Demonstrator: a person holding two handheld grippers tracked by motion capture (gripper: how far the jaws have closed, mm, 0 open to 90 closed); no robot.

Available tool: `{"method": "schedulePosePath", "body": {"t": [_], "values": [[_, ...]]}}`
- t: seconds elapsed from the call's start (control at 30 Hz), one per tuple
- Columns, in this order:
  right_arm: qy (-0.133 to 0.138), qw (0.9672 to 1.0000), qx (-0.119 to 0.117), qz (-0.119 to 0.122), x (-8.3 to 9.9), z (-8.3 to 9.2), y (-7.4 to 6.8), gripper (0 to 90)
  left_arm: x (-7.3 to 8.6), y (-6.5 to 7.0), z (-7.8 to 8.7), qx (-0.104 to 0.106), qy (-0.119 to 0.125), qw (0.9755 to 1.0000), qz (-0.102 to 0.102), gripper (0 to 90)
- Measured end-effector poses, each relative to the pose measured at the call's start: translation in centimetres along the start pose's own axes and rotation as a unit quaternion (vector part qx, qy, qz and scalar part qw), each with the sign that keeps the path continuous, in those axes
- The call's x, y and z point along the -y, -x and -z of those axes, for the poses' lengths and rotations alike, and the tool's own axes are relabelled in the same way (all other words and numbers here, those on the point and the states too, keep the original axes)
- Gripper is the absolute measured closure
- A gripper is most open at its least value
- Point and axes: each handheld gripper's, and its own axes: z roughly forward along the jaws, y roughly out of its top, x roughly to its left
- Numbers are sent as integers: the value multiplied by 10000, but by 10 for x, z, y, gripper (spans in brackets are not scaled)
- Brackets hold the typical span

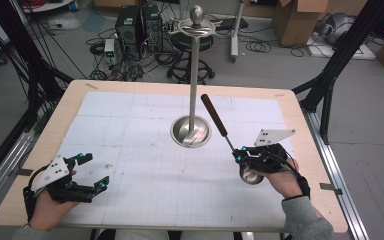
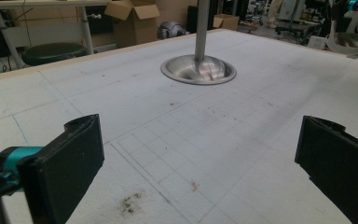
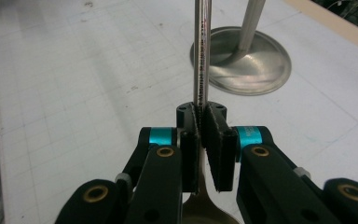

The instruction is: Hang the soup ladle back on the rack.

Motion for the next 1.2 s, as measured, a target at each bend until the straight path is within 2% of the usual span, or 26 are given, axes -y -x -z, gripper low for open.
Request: {"method": "schedulePosePath", "body": {"t": [0.1,0.27,0.47,0.7,0.87,1.07,1.2], "values": [[83,9999,102,-22,0,1,0,849,0,0,0,3,-2,10000,1,17],[442,9980,431,-158,0,8,2,848,0,0,0,8,3,10000,7,17],[657,9961,477,-340,2,15,6,848,0,0,0,2,-2,10000,-4,17],[887,9945,435,-344,1,17,6,848,0,0,0,-1,-11,10000,-3,17],[1114,9919,442,-413,0,20,7,848,0,0,0,5,-10,10000,-6,17],[1324,9884,559,-488,-3,23,7,848,0,0,0,5,-15,10000,-2,17],[1530,9847,581,-592,-7,25,7,848,0,0,0,-2,-20,10000,-1,17]]}}
